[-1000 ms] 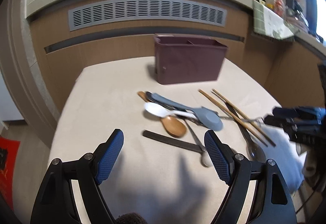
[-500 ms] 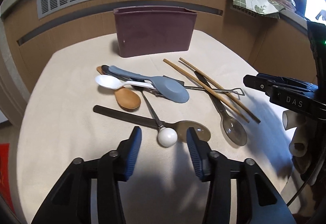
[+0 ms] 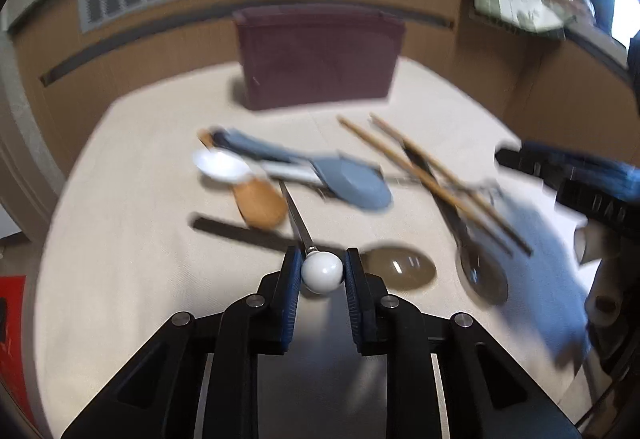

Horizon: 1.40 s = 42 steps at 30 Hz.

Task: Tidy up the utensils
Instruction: 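Grasp the white-knobbed metal spoon with the left tool while the right tool grasps a wooden chopstick, then lift the spoon and chopstick over the maroon holder and open both tools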

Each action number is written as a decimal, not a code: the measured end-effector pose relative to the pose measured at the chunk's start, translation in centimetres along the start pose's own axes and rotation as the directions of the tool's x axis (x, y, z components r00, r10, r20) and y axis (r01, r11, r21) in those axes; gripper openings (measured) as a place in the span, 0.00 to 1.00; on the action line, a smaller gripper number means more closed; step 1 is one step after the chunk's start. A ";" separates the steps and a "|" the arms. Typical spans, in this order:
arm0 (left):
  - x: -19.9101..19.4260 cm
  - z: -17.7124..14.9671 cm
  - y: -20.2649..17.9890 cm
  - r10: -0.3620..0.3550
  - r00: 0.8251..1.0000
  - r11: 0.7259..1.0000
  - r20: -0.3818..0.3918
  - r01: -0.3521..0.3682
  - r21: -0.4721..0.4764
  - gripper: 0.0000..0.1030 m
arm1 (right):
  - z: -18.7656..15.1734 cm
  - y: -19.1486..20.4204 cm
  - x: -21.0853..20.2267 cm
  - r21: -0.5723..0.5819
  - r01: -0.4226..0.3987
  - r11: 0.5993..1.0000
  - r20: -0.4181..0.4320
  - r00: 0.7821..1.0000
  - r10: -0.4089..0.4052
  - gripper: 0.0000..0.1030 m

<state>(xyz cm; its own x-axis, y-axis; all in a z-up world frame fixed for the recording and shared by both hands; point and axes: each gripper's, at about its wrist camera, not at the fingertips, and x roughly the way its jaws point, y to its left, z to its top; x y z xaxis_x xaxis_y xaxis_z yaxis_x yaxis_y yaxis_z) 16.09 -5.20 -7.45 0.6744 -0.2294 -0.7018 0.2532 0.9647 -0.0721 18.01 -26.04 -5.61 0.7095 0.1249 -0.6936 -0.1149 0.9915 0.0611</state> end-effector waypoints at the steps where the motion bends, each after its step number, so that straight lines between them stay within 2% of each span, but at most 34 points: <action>1: -0.7 0.6 0.5 0.008 0.999 1.000 0.033 -0.008 -0.003 0.22 | 0.2 0.2 0.2 -0.015 -0.018 1.000 -0.010 1.000 0.018 0.42; 5: -2.7 2.9 2.3 0.039 0.991 0.999 0.128 -0.042 0.017 0.22 | 1.6 2.0 2.2 -0.102 -0.143 0.984 -0.103 0.986 0.133 0.40; 8: -3.2 4.6 3.9 0.032 0.988 0.999 0.151 -0.032 0.003 0.22 | 3.0 3.7 4.4 -0.178 -0.185 0.967 -0.158 0.975 0.158 0.27; 9: -3.3 5.2 4.5 0.031 0.987 1.000 0.158 -0.031 -0.001 0.22 | 3.4 4.0 5.1 -0.190 -0.190 0.963 -0.172 0.972 0.158 0.24; 13: -4.0 6.4 5.9 0.037 0.980 0.999 0.193 -0.039 0.006 0.22 | 5.0 5.2 8.7 -0.213 -0.188 0.959 -0.231 0.963 0.138 0.19; 14: -4.2 6.7 6.1 0.036 0.980 0.999 0.197 -0.038 0.005 0.22 | 5.1 5.4 9.4 -0.216 -0.192 0.957 -0.250 0.959 0.136 0.14; 17: -4.4 7.4 7.2 0.009 0.981 1.000 0.192 -0.008 -0.009 0.22 | 5.4 6.0 11.3 -0.217 -0.191 0.957 -0.312 0.943 0.117 0.13; 19: -4.6 7.7 7.6 -0.007 0.983 1.000 0.186 0.011 -0.017 0.22 | 5.4 6.3 11.7 -0.224 -0.180 0.958 -0.316 0.943 0.103 0.11; 20: -4.7 7.9 7.8 -0.015 0.983 1.000 0.180 0.019 -0.021 0.22 | 5.4 6.4 11.7 -0.229 -0.173 0.958 -0.318 0.944 0.095 0.05; 21: -4.8 8.0 8.0 -0.026 0.984 0.999 0.174 0.031 -0.026 0.22 | 5.4 6.4 11.6 -0.226 -0.173 0.959 -0.317 0.944 0.096 0.05; 23: -5.0 8.2 8.1 -0.052 0.986 0.998 0.156 0.058 -0.035 0.22 | 5.7 6.0 10.5 -0.204 -0.185 0.961 -0.291 0.949 0.121 0.05; 26: -5.8 8.5 7.9 -0.078 0.986 0.996 0.149 0.084 -0.037 0.22 | 6.1 5.2 7.8 -0.172 -0.198 0.965 -0.209 0.965 0.161 0.05; 34: -8.0 10.0 5.8 -0.096 0.973 0.995 0.209 0.100 -0.006 0.22 | 7.1 2.5 2.1 -0.090 -0.183 0.979 -0.038 0.983 0.180 0.05; 37: -9.5 12.1 5.1 -0.114 0.957 0.993 0.265 0.118 0.002 0.22 | 9.3 2.3 0.4 -0.054 -0.177 0.983 0.052 0.982 0.180 0.05; 38: -10.0 12.8 5.0 -0.119 0.952 0.992 0.283 0.122 0.006 0.22 | 10.1 2.4 -0.3 -0.049 -0.171 0.984 0.094 0.980 0.175 0.05; 40: -11.3 15.3 4.9 -0.137 0.931 0.990 0.337 0.140 0.014 0.22 | 12.9 2.0 -2.9 -0.034 -0.165 0.986 0.218 0.961 0.169 0.05; 41: -11.8 16.7 4.9 -0.146 0.920 0.988 0.362 0.151 0.016 0.22 | 14.3 2.0 -3.9 -0.030 -0.165 0.986 0.269 0.949 0.167 0.05; 42: -12.0 17.8 5.0 -0.150 0.912 0.988 0.382 0.154 0.018 0.22 | 16.1 1.8 -5.2 -0.024 -0.159 0.987 0.340 0.927 0.158 0.05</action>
<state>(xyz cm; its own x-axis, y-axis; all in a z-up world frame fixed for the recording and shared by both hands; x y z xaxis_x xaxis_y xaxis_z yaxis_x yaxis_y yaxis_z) 21.58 0.06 13.23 0.8420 -0.4029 -0.3587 0.3669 0.9152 -0.1668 25.37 -24.30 9.67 0.8761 0.2844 -0.3894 -0.2426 0.9579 0.1537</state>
